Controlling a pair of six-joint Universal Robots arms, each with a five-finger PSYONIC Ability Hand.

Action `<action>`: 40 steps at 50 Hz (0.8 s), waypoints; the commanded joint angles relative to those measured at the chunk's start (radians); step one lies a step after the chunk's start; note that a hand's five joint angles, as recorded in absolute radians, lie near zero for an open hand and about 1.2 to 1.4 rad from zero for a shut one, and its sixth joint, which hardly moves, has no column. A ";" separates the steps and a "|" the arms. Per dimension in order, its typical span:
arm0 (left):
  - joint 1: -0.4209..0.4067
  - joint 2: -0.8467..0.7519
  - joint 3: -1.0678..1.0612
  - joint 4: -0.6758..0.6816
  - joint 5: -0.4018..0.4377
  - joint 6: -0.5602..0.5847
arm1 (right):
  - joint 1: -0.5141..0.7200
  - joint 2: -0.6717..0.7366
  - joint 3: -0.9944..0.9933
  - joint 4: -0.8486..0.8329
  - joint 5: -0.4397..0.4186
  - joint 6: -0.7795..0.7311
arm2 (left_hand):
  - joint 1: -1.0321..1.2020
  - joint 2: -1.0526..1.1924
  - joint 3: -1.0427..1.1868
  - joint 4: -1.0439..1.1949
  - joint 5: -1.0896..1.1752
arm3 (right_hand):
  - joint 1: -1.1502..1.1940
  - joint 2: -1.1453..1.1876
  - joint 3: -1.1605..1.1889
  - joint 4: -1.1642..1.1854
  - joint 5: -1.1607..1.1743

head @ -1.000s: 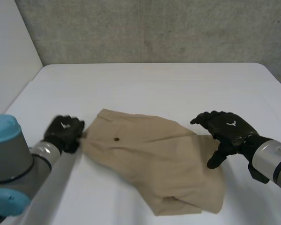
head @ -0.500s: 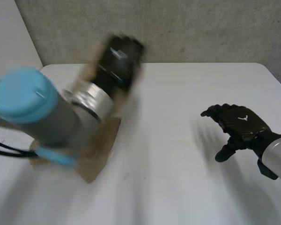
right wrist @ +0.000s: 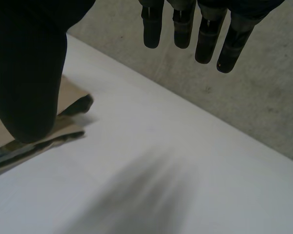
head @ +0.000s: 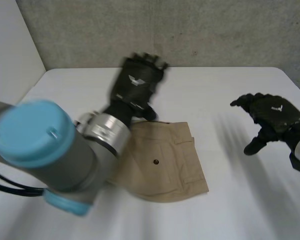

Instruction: Fold the shorts.

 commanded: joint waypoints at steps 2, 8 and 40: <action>0.273 0.020 0.059 -0.227 -0.012 -0.001 | 0.135 0.147 -0.263 0.166 0.035 0.072 | -0.007 0.017 0.014 0.020 0.032 | -0.026 -0.041 -0.039 -0.058 -0.061; 0.386 -0.045 0.105 -0.387 0.016 -0.001 | 0.336 0.343 -0.536 0.277 0.127 0.121 | 0.016 0.040 0.038 0.043 0.055 | -0.026 -0.041 -0.039 -0.058 -0.061; 0.547 -0.401 0.416 -0.737 0.257 0.174 | 0.465 1.088 -1.550 0.475 0.319 0.172 | 1.070 1.094 1.091 1.097 1.109 | 1.196 1.181 1.183 1.164 1.161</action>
